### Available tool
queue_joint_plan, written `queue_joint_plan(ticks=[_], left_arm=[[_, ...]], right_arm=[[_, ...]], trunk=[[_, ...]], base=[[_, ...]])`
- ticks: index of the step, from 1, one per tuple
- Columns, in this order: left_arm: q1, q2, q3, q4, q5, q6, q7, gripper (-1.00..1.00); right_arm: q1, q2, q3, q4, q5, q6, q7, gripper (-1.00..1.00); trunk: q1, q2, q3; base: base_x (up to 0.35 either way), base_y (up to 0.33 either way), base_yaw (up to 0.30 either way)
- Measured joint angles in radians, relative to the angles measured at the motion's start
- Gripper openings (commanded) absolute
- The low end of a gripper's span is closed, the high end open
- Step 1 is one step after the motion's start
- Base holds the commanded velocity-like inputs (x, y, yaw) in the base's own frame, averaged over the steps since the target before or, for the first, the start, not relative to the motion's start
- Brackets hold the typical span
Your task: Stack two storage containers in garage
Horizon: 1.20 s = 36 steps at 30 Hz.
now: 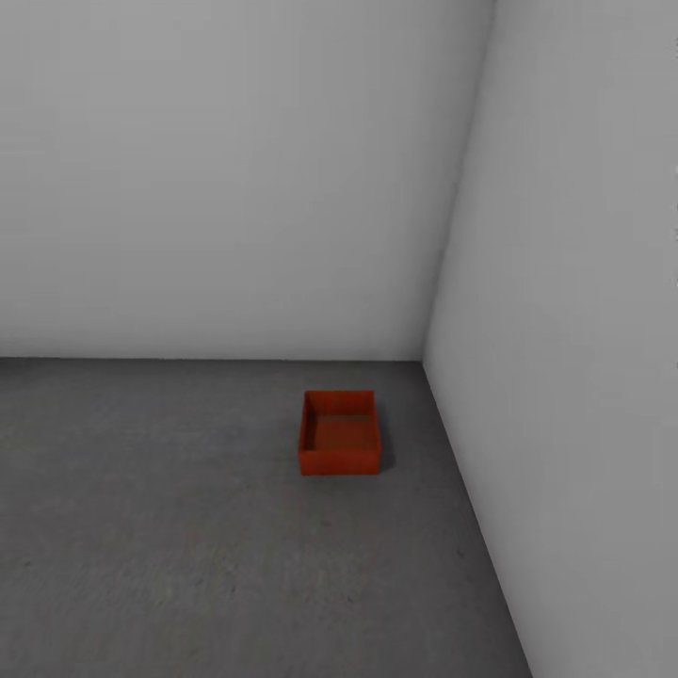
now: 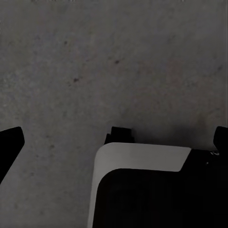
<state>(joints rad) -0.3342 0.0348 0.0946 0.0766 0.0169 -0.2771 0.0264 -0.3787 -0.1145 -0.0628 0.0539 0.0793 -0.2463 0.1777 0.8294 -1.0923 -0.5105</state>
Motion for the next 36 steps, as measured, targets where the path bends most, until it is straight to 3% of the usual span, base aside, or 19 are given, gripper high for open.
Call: queue_joint_plan(ticks=[17,36], left_arm=[[0.0,-0.001,0.0,0.0,0.0,0.001,0.0,1.0],[0.0,-0.001,0.0,0.0,0.0,-0.001,0.0,1.0]], right_arm=[[0.0,0.0,0.0,0.0,0.0,0.0,0.0,1.0],[0.0,0.0,0.0,0.0,0.0,0.001,0.0,1.0]], trunk=[[0.0,0.0,0.028],[-0.072,0.133,0.118]], base=[[-0.001,0.0,0.0],[-0.309,0.0,0.0]])
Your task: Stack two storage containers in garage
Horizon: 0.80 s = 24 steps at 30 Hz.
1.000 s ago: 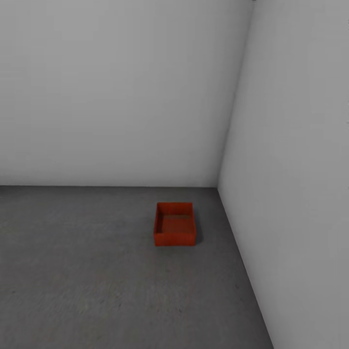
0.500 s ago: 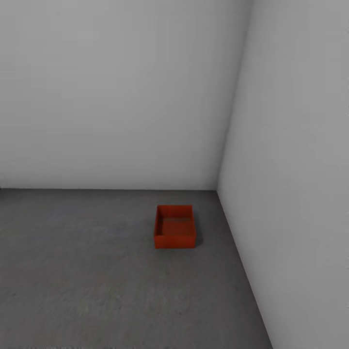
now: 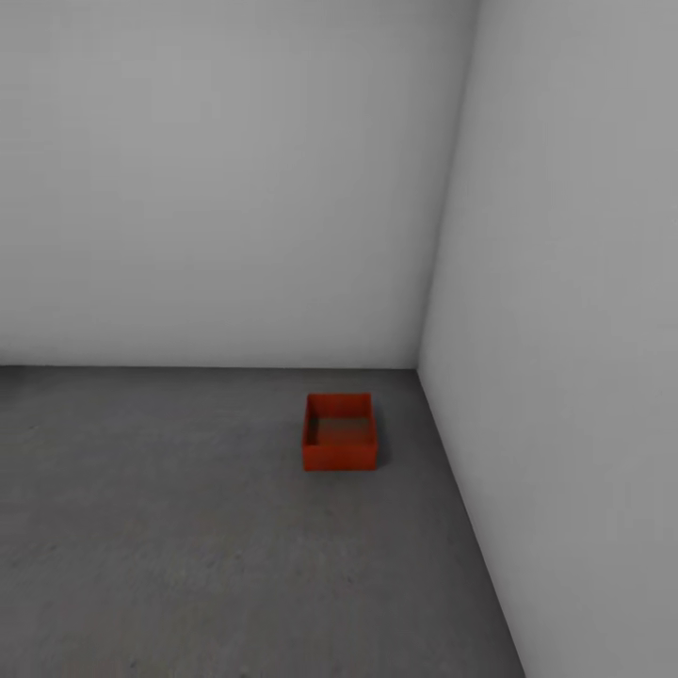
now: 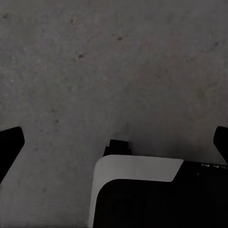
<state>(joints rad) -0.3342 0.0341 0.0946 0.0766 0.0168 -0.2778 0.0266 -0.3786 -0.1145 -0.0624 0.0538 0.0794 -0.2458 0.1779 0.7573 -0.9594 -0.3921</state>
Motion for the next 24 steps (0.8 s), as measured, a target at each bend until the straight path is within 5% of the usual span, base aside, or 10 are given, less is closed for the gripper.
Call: queue_joint_plan(ticks=[14,24], left_arm=[[0.0,0.0,0.0,0.0,0.0,0.0,0.0,1.0],[0.0,-0.001,0.0,0.0,0.0,0.0,0.0,1.0]], right_arm=[[0.0,0.0,-0.001,0.0,0.0,-0.001,0.0,1.0],[0.0,0.0,-0.001,0.0,0.0,-0.001,0.0,1.0]], trunk=[[-0.054,0.098,0.052],[-0.093,0.168,0.084]], base=[[-0.3,0.0,0.0],[-0.046,0.0,0.0]])
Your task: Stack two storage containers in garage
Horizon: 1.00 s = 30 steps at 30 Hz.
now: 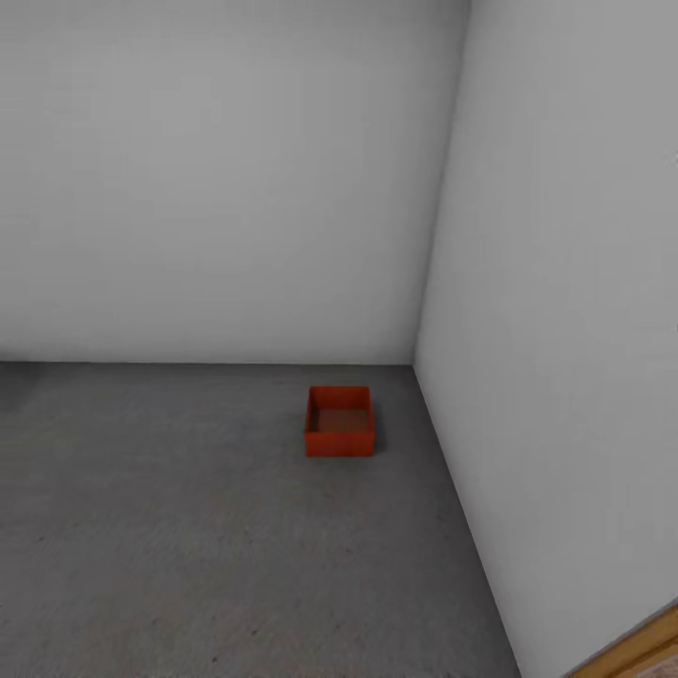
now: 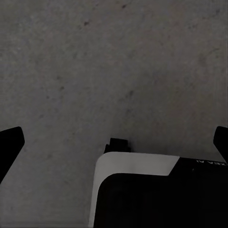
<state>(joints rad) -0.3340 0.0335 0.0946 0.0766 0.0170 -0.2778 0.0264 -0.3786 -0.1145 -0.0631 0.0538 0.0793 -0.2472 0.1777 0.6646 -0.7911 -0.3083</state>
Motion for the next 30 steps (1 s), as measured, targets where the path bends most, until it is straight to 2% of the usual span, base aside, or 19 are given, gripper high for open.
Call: queue_joint_plan(ticks=[11,30], left_arm=[[0.0,0.0,0.0,0.0,0.0,0.0,0.0,1.0],[0.0,0.0,0.0,0.0,0.0,0.0,0.0,1.0]], right_arm=[[0.0,0.0,0.001,0.0,0.0,0.001,0.0,1.0],[0.0,0.0,0.001,0.0,0.0,0.002,0.001,1.0]], trunk=[[-0.042,0.077,0.036],[-0.115,0.21,0.122]], base=[[0.0,0.0,0.0],[0.0,0.0,0.0]])
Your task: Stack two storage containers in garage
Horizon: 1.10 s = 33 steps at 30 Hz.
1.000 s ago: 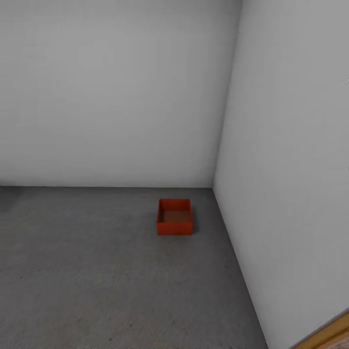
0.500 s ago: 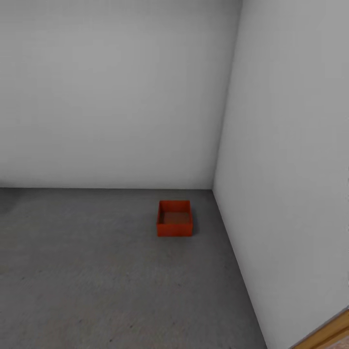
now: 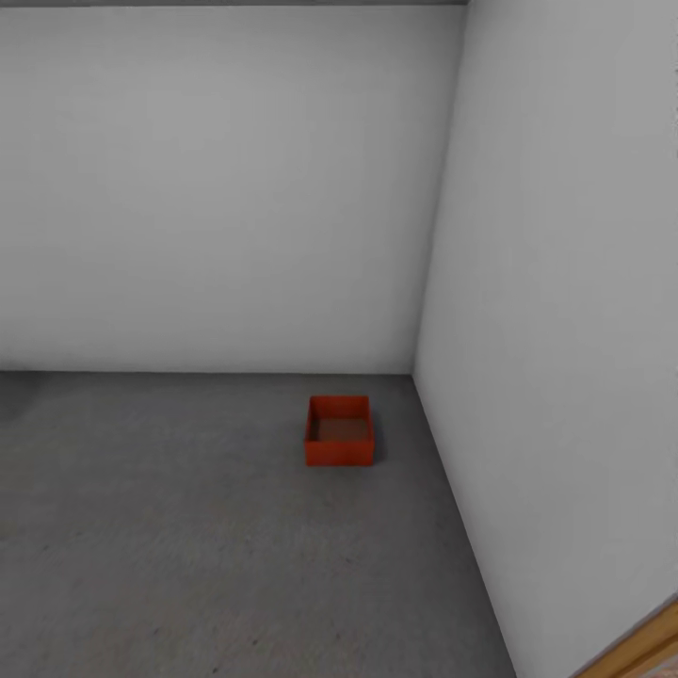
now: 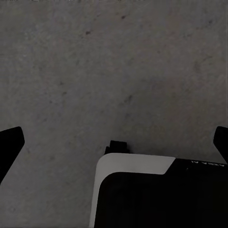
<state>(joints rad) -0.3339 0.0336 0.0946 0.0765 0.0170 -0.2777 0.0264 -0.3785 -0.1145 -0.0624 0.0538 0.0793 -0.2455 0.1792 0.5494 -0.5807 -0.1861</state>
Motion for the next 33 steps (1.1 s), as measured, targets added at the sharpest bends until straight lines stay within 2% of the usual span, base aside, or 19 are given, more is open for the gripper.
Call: queue_joint_plan(ticks=[26,33], left_arm=[[0.0,0.0,0.0,0.0,0.0,0.0,0.0,1.0],[0.0,0.0,0.0,0.0,0.0,0.0,0.0,1.0]], right_arm=[[0.0,0.0,-0.001,0.0,0.0,0.0,0.0,1.0],[0.0,0.0,0.0,0.0,0.001,0.0,0.0,1.0]], trunk=[[-0.1,0.183,0.097],[-0.1,0.183,0.1]], base=[[0.0,0.0,0.0],[0.0,0.0,-0.107]])
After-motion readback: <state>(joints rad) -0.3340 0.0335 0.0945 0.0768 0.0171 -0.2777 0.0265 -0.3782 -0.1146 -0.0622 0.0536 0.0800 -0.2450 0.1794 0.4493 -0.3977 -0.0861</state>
